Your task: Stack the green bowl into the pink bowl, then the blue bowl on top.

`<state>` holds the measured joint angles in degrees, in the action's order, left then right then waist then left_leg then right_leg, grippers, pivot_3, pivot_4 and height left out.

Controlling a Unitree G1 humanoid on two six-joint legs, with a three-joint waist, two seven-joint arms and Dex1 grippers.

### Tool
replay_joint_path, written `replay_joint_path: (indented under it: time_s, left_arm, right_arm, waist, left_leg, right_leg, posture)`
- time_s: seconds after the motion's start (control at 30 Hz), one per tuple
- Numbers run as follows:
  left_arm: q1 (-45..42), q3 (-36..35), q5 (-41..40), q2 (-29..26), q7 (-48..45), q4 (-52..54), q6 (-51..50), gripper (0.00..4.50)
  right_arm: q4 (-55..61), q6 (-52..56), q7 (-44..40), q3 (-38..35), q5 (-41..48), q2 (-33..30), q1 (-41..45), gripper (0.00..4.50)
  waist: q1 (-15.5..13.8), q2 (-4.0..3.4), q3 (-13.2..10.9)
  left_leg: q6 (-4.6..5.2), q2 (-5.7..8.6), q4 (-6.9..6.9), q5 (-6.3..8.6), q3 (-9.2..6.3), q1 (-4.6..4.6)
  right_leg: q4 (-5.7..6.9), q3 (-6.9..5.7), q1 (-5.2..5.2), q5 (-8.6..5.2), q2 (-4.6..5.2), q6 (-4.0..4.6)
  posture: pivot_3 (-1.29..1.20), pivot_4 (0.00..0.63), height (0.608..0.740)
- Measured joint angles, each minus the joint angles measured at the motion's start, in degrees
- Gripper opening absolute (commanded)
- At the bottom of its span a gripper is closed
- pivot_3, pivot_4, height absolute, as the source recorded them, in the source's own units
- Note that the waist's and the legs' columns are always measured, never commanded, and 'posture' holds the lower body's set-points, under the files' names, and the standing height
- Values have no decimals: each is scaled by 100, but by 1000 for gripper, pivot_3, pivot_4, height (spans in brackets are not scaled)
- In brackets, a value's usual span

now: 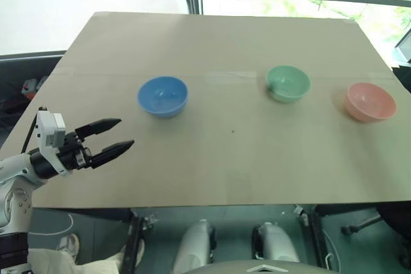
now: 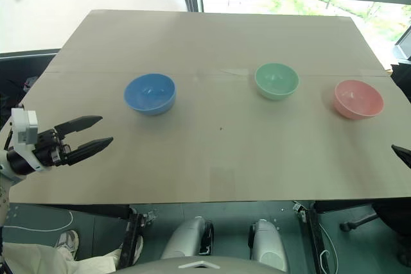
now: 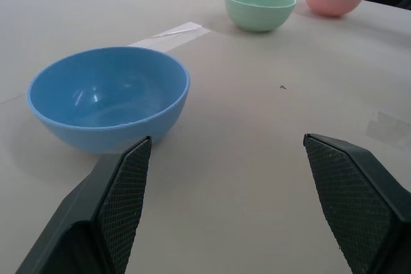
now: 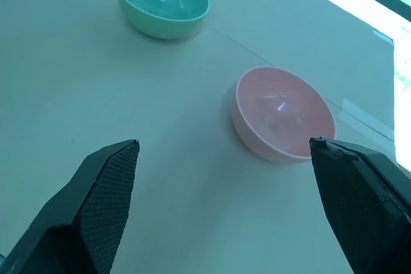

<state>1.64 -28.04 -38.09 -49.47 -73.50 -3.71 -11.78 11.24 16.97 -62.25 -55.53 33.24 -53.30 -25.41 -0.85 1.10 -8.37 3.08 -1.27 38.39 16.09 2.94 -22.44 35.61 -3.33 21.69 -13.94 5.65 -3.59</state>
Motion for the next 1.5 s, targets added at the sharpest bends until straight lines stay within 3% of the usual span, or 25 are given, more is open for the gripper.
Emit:
replay_joint_path:
  time_s: [0.17,0.4,0.5,0.57,0.6,0.63,0.73,0.8,0.83,1.0,1.17,1.3,1.4,1.5]
  left_arm:
    - [-342,142,-55,18,94,107,-216,4023]
    - [-877,598,-390,216,-61,531,-571,4023]
    - [-1151,923,-454,490,-97,802,-624,4023]
    - [-1226,1029,-465,564,-97,889,-637,4023]
    - [-1339,1311,-494,678,-115,1184,-649,4023]
    - [-1619,1543,-496,868,20,1306,-765,4023]
    - [-1865,1847,-486,1072,212,1538,-864,4023]
    - [-1934,1953,-484,1125,390,1651,-944,4023]
    - [-1934,1954,-486,1131,444,1677,-985,4023]
    - [-1825,1934,-511,1202,673,1777,-1093,4023]
    - [-1634,1930,-488,1320,804,1846,-1078,4023]
    - [-1499,1978,-293,1505,932,1824,-862,4023]
    - [-1346,1963,-136,1528,951,1688,-683,4023]
    - [-1227,1925,-91,1524,945,1576,-583,4023]
  right_arm:
    - [8,-85,151,394,-150,11,383,4457]
    - [-361,-110,1075,2057,-1186,-110,1694,4457]
    - [-1092,-116,1541,3063,-1816,-109,2853,4457]
    - [-1282,-126,1609,3274,-1948,-92,3094,4457]
    - [-1496,-178,1719,3670,-2186,-30,3362,4457]
    - [-2391,-275,1844,4370,-2684,158,4194,4457]
    - [-3164,-363,1871,4914,-3003,366,4878,3723]
    - [-3692,-459,1882,5163,-3178,437,5290,2907]
    - [-3878,-523,1882,5244,-3251,437,5409,2255]
    - [-4659,-875,1902,5443,-3498,476,5837,179]
    - [-4839,-1113,1927,5515,-3625,540,5905,76]
    - [-3764,-765,1457,5478,-3376,458,5473,76]
    - [-1294,173,780,5407,-2428,372,4291,76]
    - [867,1045,706,5666,-1758,545,3569,76]
  waist:
    - [1,6,2]
    - [19,-6,-4]
    - [22,-6,-5]
    - [25,-6,-5]
    - [-6,-7,-9]
    - [5,-14,-13]
    - [21,-15,-14]
    - [25,-17,-15]
    - [19,-17,-15]
    - [28,-18,-16]
    - [25,-19,-16]
    - [19,-20,-16]
    - [-6,-25,-17]
    - [6,-27,-18]
  left_leg:
    - [11,0,6,6,-3,1]
    - [-4,2,8,-3,12,3]
    - [-4,4,12,-4,16,1]
    - [-4,5,13,-4,18,2]
    - [-4,5,12,-4,6,-9]
    - [-6,5,13,-5,9,-17]
    - [-5,6,13,-5,13,-17]
    - [-6,5,11,-5,11,-19]
    - [-6,4,9,-5,9,-20]
    - [-6,4,10,-5,10,-24]
    - [-9,3,15,-7,10,-21]
    - [-10,0,13,-7,7,-22]
    - [-14,-7,5,-9,-14,-35]
    - [-15,-2,13,-9,-15,-35]
  right_leg:
    - [4,-2,-2,-2,0,5]
    - [14,8,5,8,-6,-15]
    - [10,10,5,10,-10,-17]
    - [11,12,4,10,-11,-17]
    - [11,3,7,9,-12,-17]
    - [4,5,13,10,-19,-18]
    - [6,9,14,10,-19,-19]
    - [5,8,16,10,-20,-19]
    - [6,5,16,10,-20,-19]
    - [-5,5,17,10,-19,-20]
    - [4,5,15,10,-20,-20]
    - [2,4,16,10,-20,-19]
    - [9,-20,14,10,-25,-19]
    - [2,-22,12,10,-19,-20]
  posture:
    - [0,150,740]
    - [0,150,740]
    - [0,150,740]
    - [0,150,740]
    - [0,150,740]
    - [0,150,740]
    - [0,150,740]
    - [0,150,740]
    - [0,150,740]
    - [0,150,740]
    - [0,150,740]
    - [0,150,740]
    - [0,150,740]
    - [0,150,740]
